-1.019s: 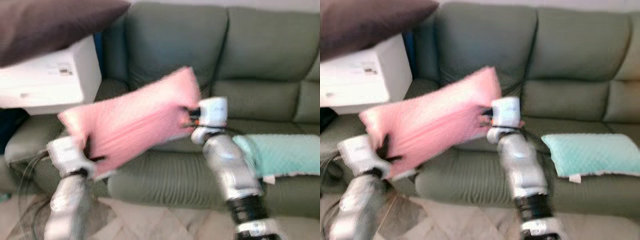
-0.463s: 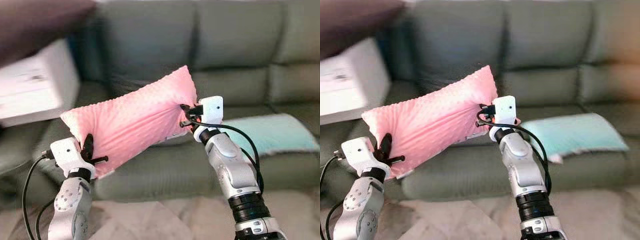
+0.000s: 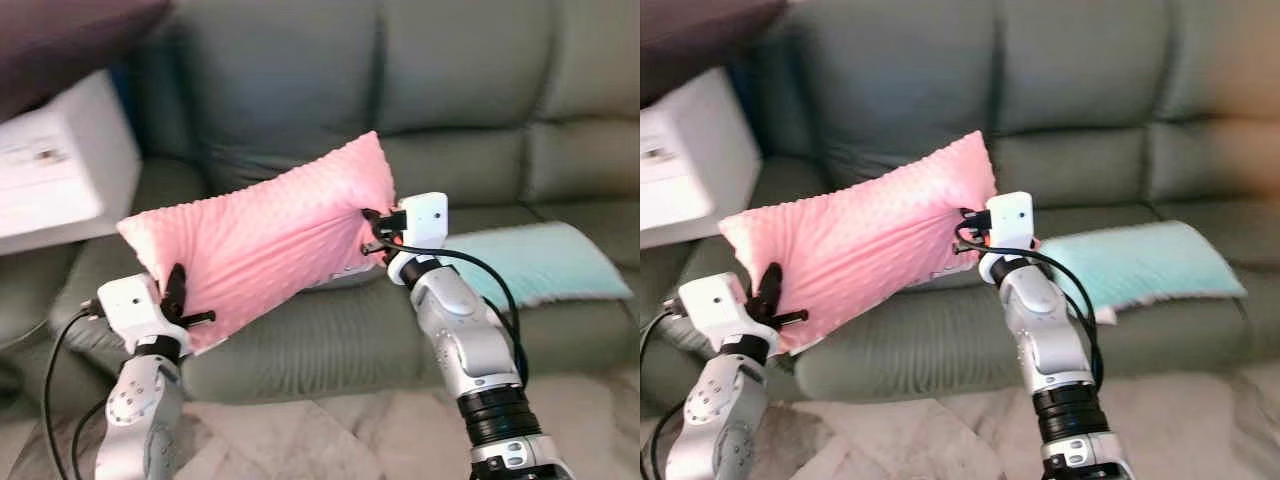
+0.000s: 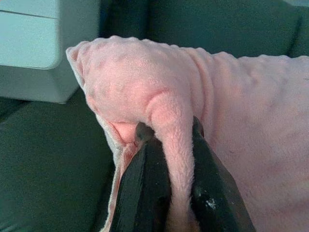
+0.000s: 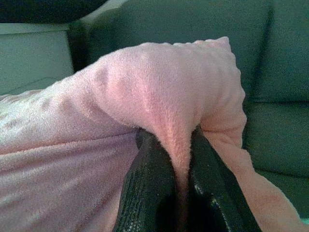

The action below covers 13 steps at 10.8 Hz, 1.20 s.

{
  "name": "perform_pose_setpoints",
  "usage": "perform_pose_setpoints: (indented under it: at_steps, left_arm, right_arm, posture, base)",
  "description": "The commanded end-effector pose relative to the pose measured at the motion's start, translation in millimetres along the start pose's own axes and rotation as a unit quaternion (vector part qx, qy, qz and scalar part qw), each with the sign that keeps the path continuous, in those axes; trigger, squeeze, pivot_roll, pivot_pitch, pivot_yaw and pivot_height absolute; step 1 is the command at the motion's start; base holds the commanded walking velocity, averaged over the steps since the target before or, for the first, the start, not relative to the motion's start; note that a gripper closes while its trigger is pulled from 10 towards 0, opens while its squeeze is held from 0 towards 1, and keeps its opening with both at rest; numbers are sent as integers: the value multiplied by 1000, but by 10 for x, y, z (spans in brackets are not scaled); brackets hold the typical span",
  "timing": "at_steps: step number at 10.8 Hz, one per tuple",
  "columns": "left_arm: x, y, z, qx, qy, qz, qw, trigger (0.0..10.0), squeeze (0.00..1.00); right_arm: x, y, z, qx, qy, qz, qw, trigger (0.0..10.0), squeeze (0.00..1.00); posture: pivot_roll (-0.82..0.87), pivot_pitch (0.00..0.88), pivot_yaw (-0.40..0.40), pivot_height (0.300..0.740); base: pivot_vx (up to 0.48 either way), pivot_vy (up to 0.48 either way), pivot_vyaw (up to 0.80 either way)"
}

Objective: Move the pillow to the sofa

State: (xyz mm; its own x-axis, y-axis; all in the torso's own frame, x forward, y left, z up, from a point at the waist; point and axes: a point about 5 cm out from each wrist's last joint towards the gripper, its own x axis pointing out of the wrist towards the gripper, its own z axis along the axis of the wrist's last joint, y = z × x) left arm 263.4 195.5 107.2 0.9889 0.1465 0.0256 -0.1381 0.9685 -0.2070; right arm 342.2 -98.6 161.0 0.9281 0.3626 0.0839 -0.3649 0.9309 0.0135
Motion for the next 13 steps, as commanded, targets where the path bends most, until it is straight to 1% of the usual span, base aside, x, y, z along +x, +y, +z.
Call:
perform_pose_setpoints:
  at_steps: [1,12,13]
  left_arm:
    - [-22,37,46,5,-13,-1,1000,10000,0]
    - [-31,-13,16,1,-8,-16,1000,10000,0]
    - [-29,-15,15,0,-7,-16,1000,10000,0]
  right_arm:
    - [-5,-46,96,-5,-22,-10,1000,10000,0]
    - [-3,-46,102,-8,-22,-10,1000,10000,0]
    - [-1,-44,101,-8,-22,-10,1000,10000,0]
  posture:
    - [-216,61,22,740]
    - [-219,61,21,740]
    - [-218,60,21,740]
  base:
    - [0,0,0]
    - [345,0,0]
    - [0,0,0]
